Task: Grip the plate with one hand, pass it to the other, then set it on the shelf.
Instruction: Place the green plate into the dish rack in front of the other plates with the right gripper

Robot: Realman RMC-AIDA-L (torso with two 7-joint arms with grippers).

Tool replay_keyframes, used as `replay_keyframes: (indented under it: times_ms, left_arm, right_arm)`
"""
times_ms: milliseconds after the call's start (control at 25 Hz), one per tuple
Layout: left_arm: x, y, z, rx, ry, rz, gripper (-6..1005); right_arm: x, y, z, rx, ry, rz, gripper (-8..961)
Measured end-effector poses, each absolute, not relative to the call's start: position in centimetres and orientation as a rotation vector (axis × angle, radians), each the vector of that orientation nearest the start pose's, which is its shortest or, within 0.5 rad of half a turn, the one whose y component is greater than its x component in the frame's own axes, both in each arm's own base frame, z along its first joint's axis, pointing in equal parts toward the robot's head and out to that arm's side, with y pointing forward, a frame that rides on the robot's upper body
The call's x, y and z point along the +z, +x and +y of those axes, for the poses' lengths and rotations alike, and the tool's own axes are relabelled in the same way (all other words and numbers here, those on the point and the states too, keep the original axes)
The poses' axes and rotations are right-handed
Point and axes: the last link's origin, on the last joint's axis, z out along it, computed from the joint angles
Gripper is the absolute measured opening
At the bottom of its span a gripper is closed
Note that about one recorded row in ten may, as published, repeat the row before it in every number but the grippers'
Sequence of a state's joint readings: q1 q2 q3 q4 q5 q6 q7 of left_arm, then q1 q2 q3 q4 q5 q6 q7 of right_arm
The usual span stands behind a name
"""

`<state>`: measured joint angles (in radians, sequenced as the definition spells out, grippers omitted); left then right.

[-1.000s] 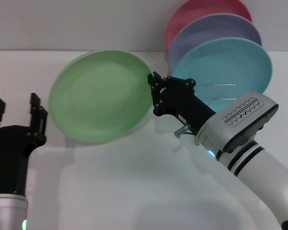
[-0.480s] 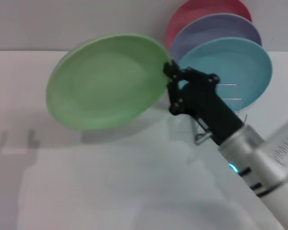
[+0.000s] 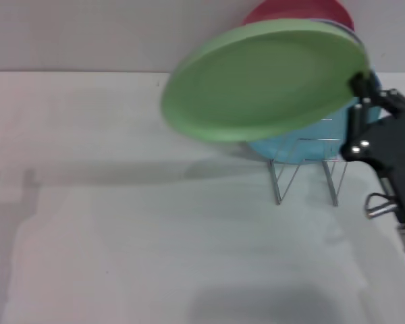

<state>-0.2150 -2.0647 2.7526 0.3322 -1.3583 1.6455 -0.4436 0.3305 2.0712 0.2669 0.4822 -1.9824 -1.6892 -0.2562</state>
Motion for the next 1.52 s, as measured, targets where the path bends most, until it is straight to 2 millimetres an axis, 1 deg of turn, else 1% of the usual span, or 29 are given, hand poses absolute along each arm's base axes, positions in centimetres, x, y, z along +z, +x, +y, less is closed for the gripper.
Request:
replay_keyframes:
  times_ms: [120,360,560,920,1360,1520]
  left_arm:
    - [0.4,-32.4,24.6,-1.261,-1.265,-0.727,711]
    - [0.7,-32.5,25.0,-1.264,-1.267,-0.722,719]
    - [0.8,-32.4,25.4,-1.266,-1.275,-0.713,726]
    - [1.0,-32.4,25.4,-1.295,-1.267,-0.728,737]
    - [1.1,-32.3,25.5,-1.302,-1.266,-0.719,752]
    - [1.3,-32.2,25.4,-1.311,-1.264,-0.707,757]
  right_arm:
    - [-2.9,24.7,25.0,1.000,-1.520,0.026,16]
    - [-1.8,26.7,24.8,0.910,-1.505,-0.010,17]
    - [-1.7,27.4,24.9,0.865,-1.518,-0.014,17]
    - [-1.9,28.6,25.1,0.787,-1.552,0.009,16]
    - [-2.3,30.4,23.9,0.709,-1.574,0.066,16]
    - [-2.4,30.8,23.8,0.684,-1.587,0.077,16]
